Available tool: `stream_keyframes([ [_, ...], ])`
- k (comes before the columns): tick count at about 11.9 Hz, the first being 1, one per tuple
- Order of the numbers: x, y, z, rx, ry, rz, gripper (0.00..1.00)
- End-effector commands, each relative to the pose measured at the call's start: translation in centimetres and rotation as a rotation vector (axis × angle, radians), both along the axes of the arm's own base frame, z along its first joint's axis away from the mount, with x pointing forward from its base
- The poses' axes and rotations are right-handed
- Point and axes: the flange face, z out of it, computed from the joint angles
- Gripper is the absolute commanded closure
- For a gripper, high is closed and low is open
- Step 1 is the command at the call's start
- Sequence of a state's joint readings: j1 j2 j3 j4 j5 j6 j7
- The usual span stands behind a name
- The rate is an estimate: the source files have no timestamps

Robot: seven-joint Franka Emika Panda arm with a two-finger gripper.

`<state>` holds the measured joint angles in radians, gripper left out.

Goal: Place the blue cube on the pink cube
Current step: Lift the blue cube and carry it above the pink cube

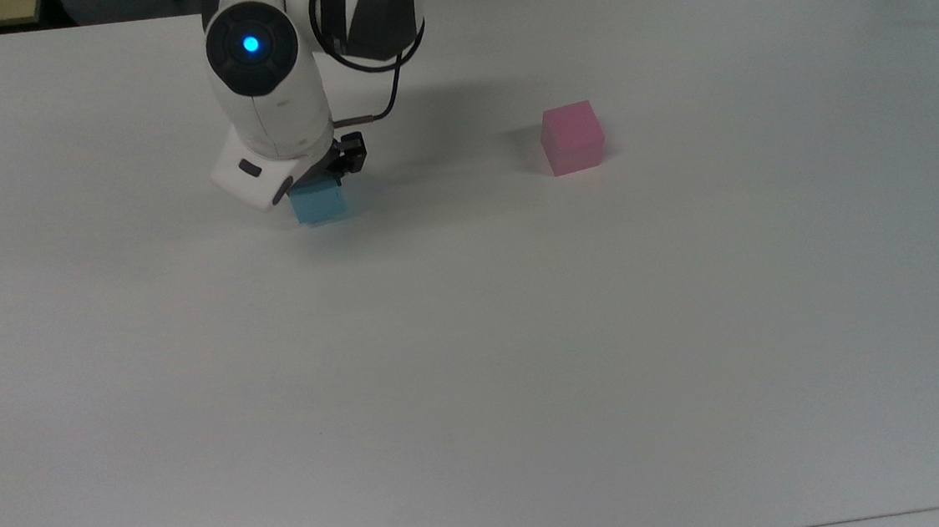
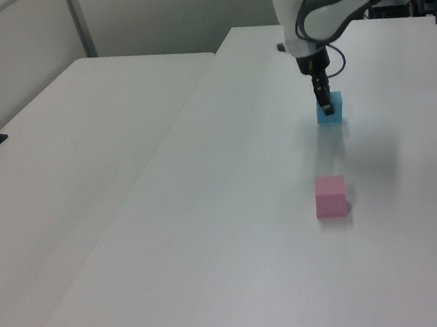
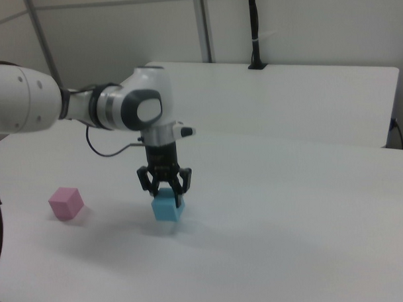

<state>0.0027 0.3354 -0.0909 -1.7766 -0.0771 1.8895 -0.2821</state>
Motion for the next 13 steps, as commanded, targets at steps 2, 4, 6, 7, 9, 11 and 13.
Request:
stream_keyframes([
  [2,-1.9,-0.9,9.2,-0.009,-0.045,-0.017,0.88],
  [4,-4.2,-2.1,14.7,-0.003,-0.080,-0.035,0.88],
  [6,-5.9,-4.5,19.6,0.004,-0.145,-0.016,0.88],
  [7,-6.2,-4.7,20.3,0.009,-0.124,-0.011,0.88],
  [9,-5.6,-1.1,19.7,0.013,-0.112,0.027,0.88],
  [11,-5.3,1.6,19.8,0.017,-0.118,0.007,0.88],
  [13,-5.2,5.2,19.9,0.018,-0.114,0.032,0.88],
])
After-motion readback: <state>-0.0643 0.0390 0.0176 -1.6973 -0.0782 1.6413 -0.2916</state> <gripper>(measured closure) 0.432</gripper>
